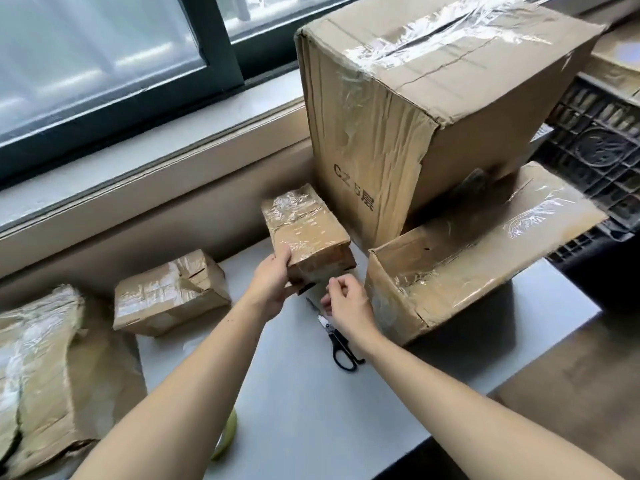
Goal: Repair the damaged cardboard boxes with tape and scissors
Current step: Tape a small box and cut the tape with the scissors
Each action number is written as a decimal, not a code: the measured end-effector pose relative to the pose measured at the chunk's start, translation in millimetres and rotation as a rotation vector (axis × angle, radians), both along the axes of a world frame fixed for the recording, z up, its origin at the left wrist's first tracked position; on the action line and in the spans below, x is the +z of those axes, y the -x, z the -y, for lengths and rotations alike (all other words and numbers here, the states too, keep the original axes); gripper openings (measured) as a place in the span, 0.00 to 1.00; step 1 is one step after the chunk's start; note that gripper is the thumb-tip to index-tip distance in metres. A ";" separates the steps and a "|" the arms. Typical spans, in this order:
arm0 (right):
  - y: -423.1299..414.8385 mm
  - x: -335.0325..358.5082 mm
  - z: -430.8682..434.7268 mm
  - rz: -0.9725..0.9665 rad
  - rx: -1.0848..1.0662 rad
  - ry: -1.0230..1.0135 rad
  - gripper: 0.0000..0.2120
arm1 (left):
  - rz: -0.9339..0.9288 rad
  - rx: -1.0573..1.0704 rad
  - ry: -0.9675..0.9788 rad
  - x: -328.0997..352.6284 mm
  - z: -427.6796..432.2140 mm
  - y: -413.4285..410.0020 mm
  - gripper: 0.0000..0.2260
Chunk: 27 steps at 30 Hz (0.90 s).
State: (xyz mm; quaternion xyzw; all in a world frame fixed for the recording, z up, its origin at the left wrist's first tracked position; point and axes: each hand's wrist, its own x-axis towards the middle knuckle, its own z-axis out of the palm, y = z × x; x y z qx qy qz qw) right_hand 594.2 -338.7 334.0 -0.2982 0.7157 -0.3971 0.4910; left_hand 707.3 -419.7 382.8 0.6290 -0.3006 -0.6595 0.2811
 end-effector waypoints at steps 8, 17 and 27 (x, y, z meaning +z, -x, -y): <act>-11.6 1.0 15.2 0.039 0.023 0.025 0.12 | 0.222 -0.018 0.094 -11.3 1.5 -18.0 0.13; -75.4 5.9 25.1 -0.007 0.180 0.057 0.11 | 0.371 0.050 0.207 -12.8 -29.2 -116.6 0.12; -168.7 3.6 -6.3 -0.226 0.849 0.050 0.04 | 0.434 0.210 0.220 -5.5 -89.3 -204.4 0.10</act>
